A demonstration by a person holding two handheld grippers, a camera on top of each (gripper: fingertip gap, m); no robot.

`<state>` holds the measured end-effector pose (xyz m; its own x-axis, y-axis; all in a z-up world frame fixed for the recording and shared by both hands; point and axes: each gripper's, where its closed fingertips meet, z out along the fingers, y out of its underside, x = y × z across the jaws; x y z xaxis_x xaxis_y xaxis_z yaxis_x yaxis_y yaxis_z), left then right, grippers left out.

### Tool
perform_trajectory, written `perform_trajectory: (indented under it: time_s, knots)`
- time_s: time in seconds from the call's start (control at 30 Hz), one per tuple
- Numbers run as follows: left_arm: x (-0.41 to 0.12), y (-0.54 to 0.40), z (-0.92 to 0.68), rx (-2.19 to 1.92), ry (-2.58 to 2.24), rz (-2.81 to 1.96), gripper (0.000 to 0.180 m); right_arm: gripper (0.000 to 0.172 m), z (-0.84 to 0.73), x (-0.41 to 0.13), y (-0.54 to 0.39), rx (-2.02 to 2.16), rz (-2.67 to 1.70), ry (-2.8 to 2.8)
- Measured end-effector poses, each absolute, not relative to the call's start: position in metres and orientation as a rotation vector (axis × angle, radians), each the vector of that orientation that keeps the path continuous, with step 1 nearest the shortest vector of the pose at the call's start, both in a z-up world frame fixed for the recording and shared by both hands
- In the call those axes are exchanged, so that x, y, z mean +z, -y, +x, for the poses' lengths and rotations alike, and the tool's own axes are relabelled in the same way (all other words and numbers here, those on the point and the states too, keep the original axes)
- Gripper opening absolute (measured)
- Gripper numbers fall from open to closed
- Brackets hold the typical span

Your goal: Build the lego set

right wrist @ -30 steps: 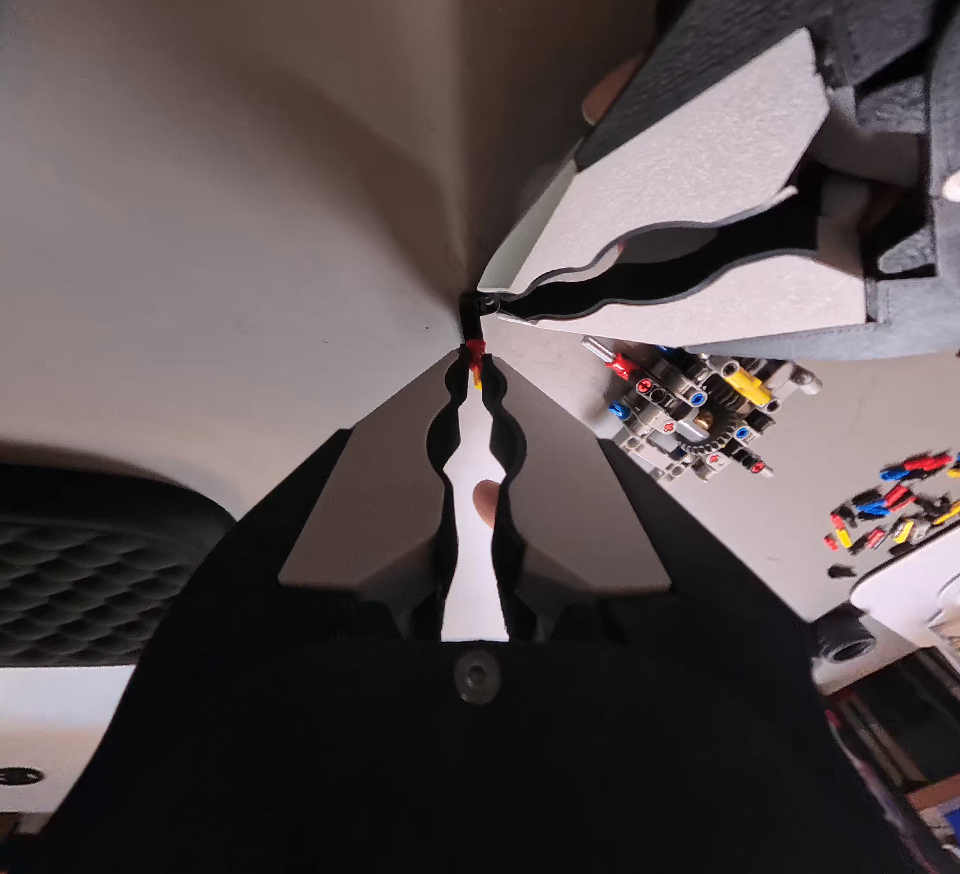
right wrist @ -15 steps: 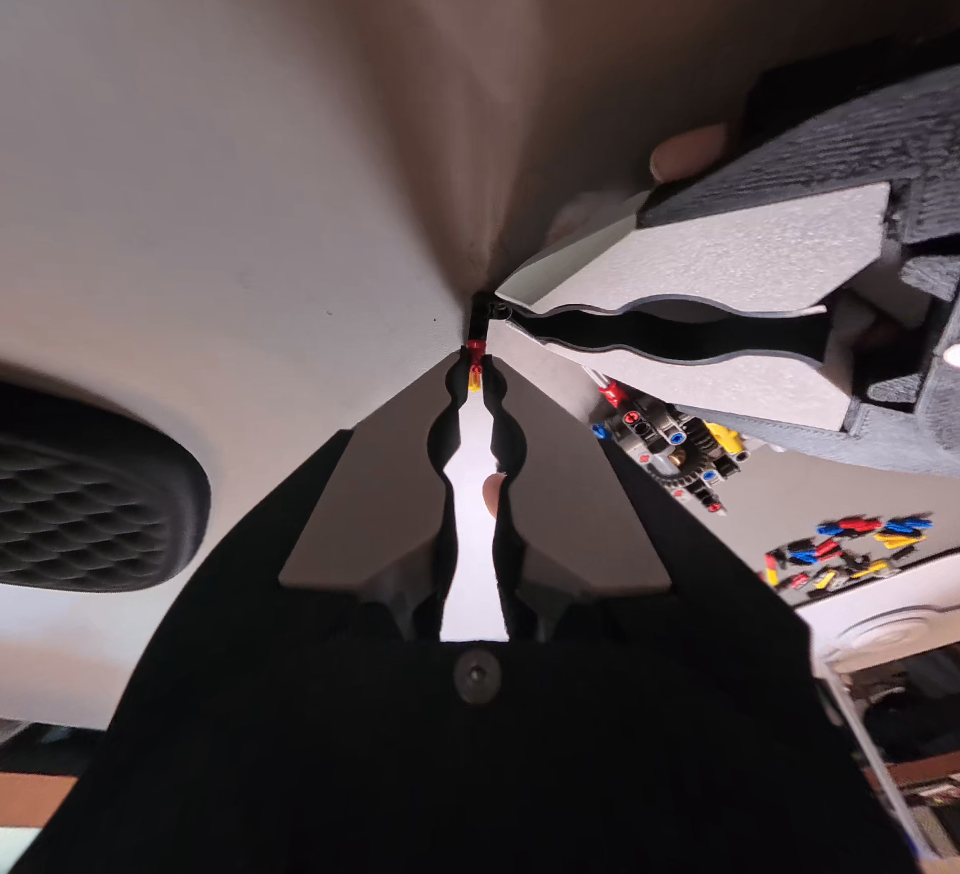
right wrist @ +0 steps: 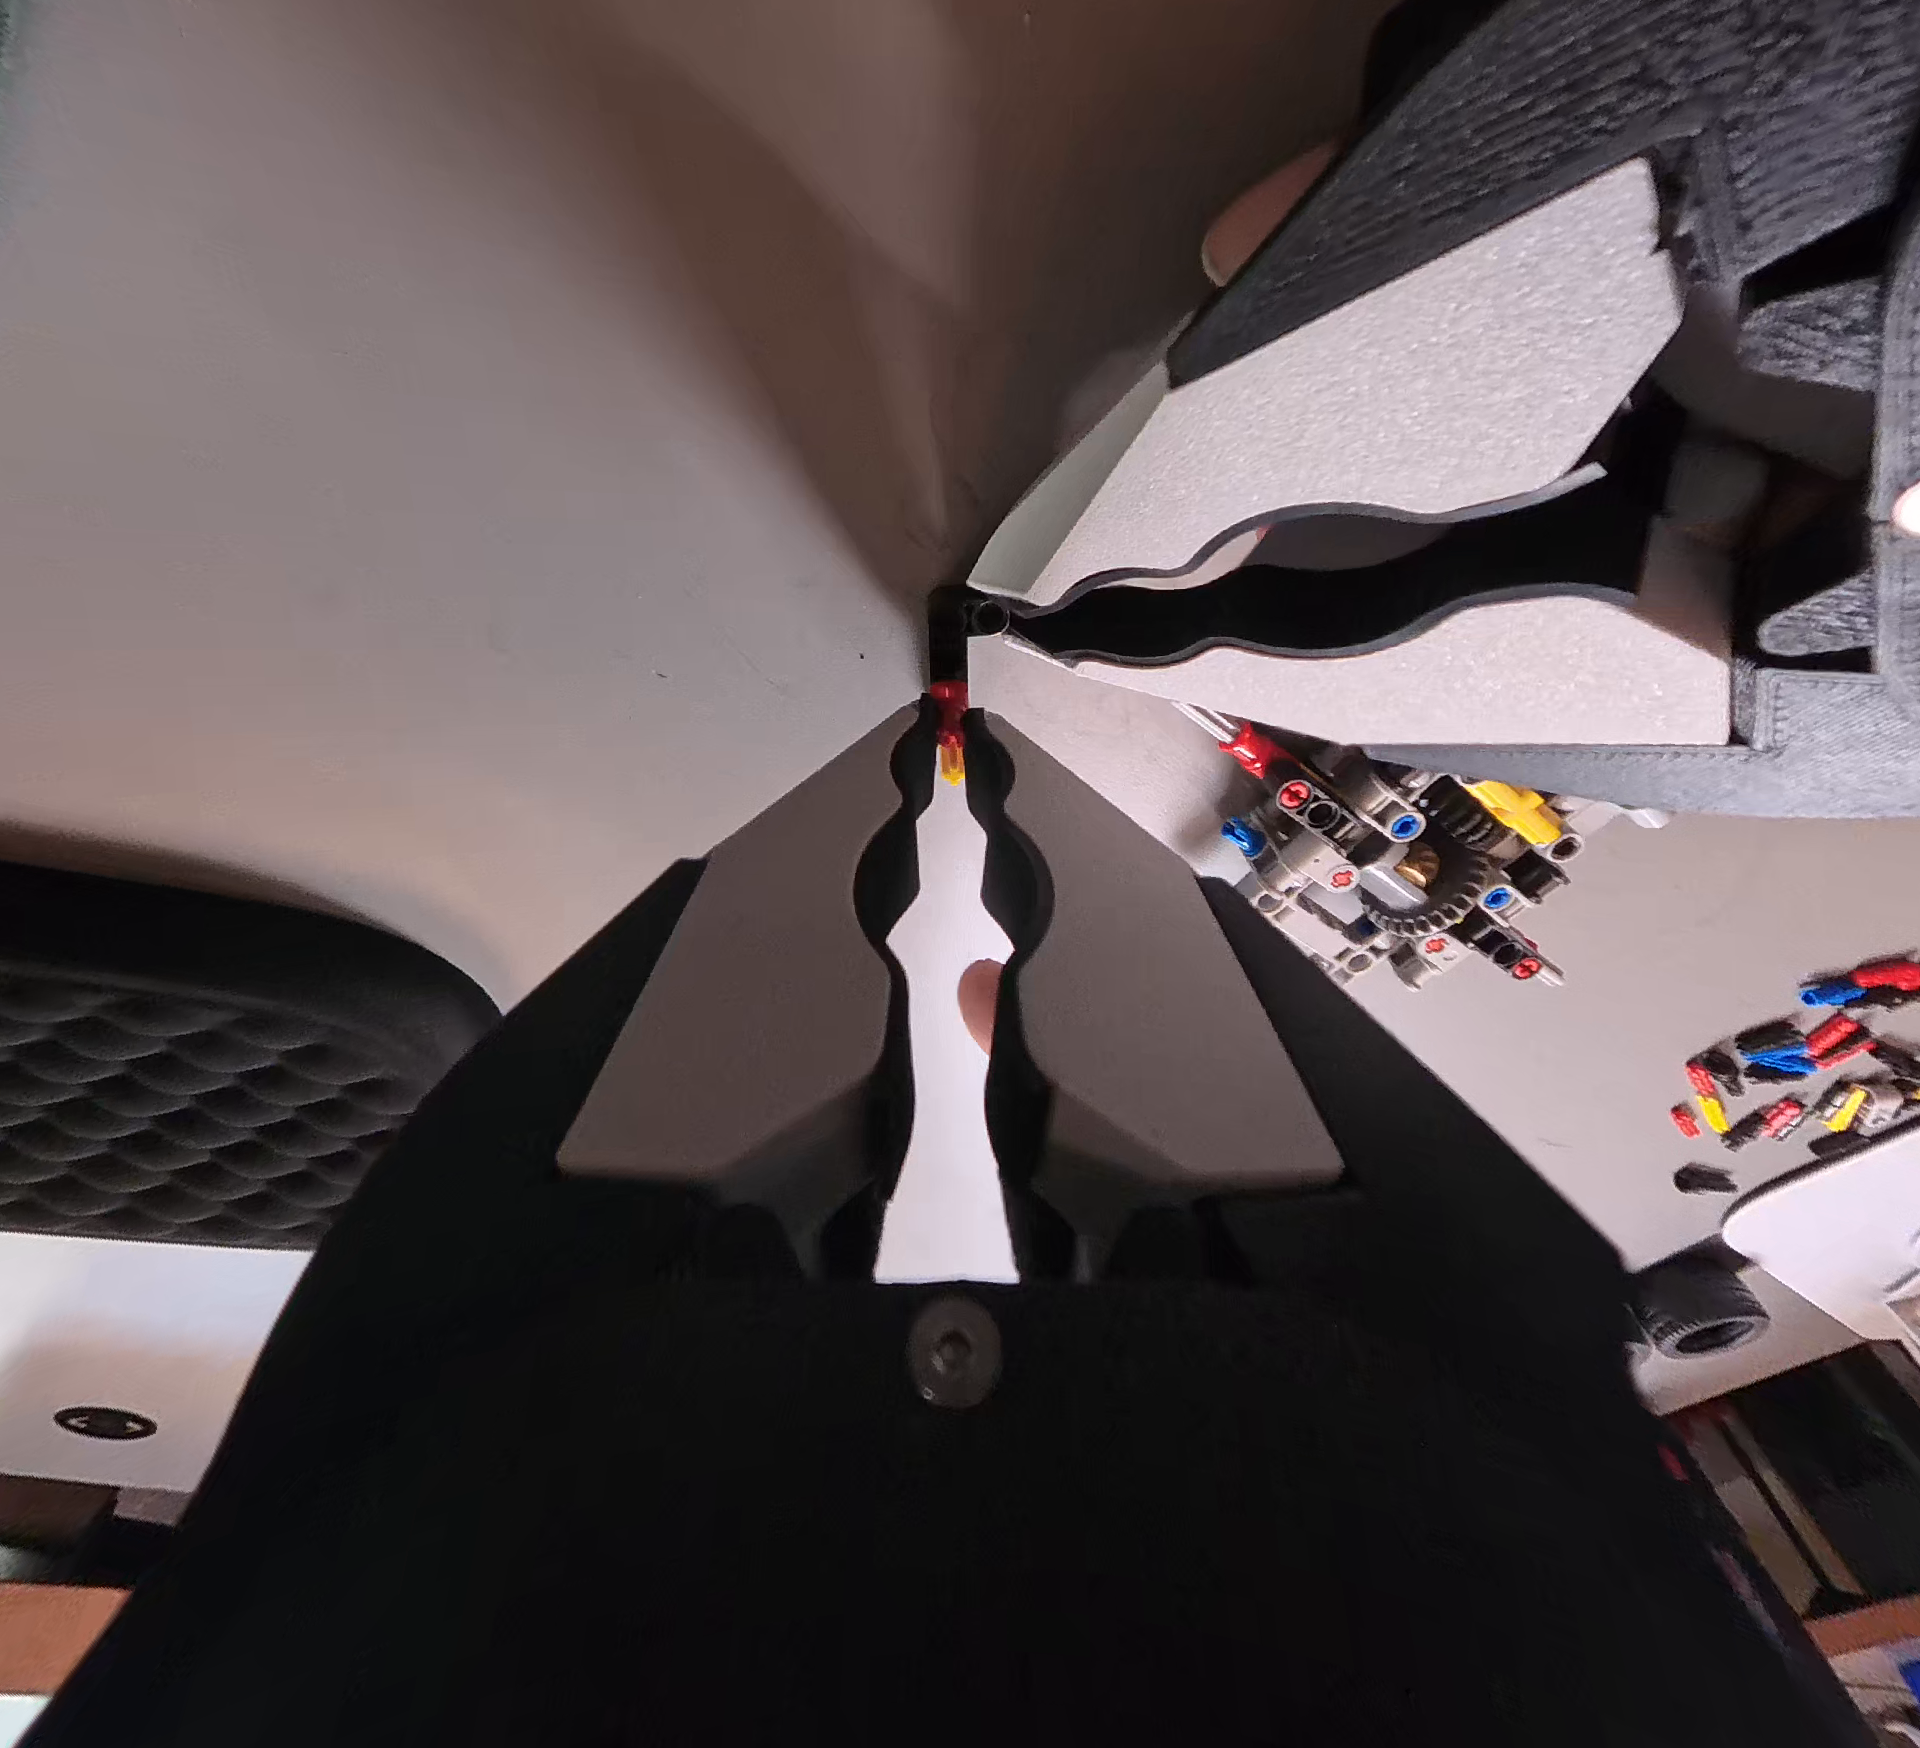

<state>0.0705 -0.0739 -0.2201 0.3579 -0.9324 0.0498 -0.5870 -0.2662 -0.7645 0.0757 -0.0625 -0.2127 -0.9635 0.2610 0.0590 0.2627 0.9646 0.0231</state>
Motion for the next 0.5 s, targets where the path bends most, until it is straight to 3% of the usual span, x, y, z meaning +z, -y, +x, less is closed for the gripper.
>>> perform_trajectory:
  time_s: [0.4,0.5]
  knots:
    - [-0.2199,0.0741,0.0706,-0.669,-1.312,-1.965,0.006,0.004,0.0756,-0.2129,0.0617,-0.066,-0.500,3.029]
    - [-0.2195,0.0747,0.0703,-0.675,-1.309,-1.967,0.006,0.015,0.0727,-0.2127,0.0608,-0.045,-0.492,2.988]
